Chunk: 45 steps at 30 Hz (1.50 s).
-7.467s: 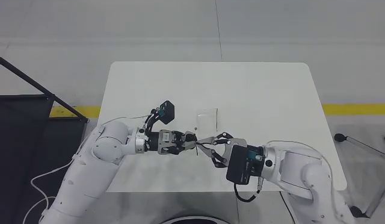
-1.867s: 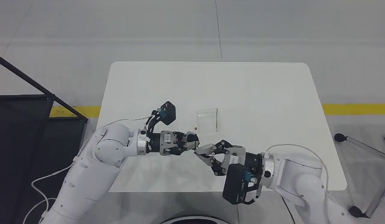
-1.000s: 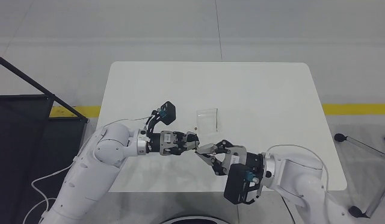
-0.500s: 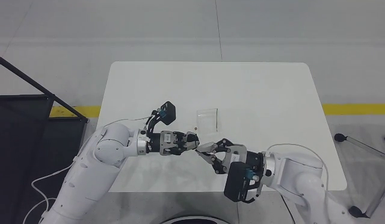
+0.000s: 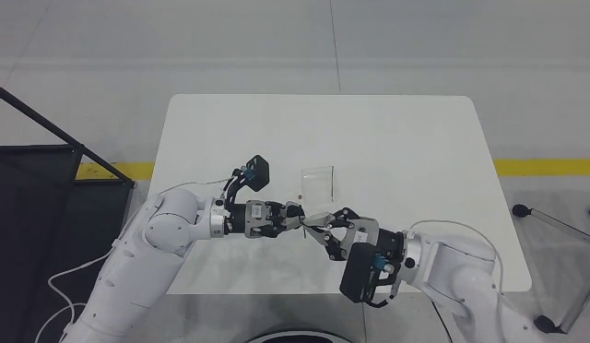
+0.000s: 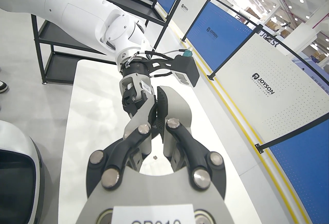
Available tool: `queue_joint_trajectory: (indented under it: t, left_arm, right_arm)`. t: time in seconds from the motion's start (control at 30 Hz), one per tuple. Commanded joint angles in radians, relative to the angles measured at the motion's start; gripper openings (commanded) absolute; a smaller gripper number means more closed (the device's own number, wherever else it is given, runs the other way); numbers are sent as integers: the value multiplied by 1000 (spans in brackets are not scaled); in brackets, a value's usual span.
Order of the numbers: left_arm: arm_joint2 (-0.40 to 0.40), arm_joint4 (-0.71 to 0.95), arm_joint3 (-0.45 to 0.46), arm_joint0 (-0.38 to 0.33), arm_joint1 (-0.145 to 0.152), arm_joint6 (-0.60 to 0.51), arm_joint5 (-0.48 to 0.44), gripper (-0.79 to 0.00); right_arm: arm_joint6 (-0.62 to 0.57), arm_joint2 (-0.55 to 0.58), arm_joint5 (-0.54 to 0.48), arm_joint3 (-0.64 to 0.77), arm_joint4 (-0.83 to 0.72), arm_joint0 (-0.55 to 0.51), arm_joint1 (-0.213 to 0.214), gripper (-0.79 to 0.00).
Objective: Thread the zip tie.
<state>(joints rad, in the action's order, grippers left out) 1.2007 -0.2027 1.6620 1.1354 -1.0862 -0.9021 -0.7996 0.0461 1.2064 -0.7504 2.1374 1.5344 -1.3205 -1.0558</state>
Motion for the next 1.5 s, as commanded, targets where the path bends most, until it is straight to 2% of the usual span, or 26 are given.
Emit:
queue_joint_trajectory:
  t: [0.0, 0.4, 0.83, 1.47]
  left_arm:
    - [0, 0, 0, 0, 0, 0, 0, -785]
    - [0, 0, 0, 0, 0, 0, 0, -785]
    - [0, 0, 0, 0, 0, 0, 0, -785]
    - [0, 0, 0, 0, 0, 0, 0, -785]
  right_arm:
    - [-1, -2, 27, 3, 8, -3, -1, -785]
    - [15, -7, 139, 12, 41, -25, -5, -785]
    - [-5, -12, 212, 24, 76, -38, -9, -785]
    - [1, -12, 271, 27, 103, -51, -15, -785]
